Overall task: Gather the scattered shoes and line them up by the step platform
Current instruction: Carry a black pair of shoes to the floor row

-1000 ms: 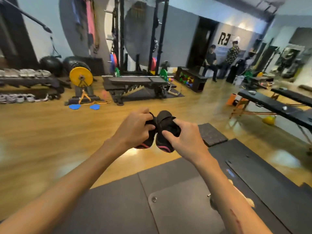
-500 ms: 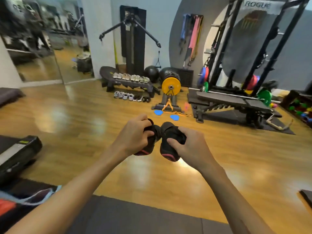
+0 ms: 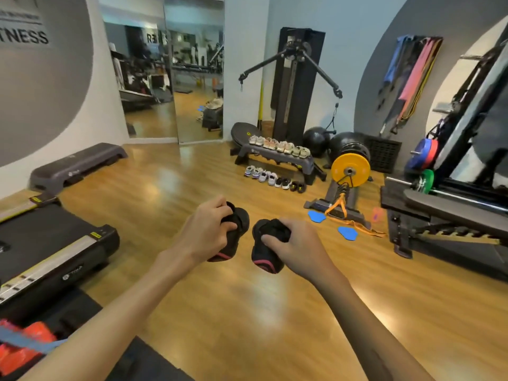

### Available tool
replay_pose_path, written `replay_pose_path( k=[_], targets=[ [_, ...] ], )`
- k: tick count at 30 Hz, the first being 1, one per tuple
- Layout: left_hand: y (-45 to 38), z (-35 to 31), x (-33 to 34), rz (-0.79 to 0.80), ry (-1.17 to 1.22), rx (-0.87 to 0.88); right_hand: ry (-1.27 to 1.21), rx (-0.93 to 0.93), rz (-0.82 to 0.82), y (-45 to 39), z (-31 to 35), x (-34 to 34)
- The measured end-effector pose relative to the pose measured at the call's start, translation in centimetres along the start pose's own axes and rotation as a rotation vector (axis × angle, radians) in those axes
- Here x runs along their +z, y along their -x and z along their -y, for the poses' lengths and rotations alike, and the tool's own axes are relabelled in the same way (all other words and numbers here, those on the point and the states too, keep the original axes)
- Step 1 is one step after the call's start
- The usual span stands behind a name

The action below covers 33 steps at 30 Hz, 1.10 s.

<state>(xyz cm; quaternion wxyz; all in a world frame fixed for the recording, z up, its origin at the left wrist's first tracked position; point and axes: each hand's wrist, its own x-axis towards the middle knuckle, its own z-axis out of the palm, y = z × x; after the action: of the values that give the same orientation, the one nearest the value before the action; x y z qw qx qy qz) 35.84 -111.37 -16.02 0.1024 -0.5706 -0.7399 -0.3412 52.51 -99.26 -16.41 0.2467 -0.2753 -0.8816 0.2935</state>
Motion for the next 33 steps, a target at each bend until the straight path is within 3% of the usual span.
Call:
replay_pose_path(
  k=[14,23,33],
  targets=[
    [-25.2,19.4,5.8,-0.062,0.056,0.044,0.077,-0.021,-0.037,-31.6,-3.1,6.4],
    [-42.5,31.3,12.8,-0.131,-0.065,0.018,0.004,-0.068,-0.173,-53.0,-11.0,9.1],
    [-62.0,43.7,22.0,-0.117,-0.109,-0.024,-0.045,-0.081,-0.052,-77.2,-19.0,11.1]
  ],
)
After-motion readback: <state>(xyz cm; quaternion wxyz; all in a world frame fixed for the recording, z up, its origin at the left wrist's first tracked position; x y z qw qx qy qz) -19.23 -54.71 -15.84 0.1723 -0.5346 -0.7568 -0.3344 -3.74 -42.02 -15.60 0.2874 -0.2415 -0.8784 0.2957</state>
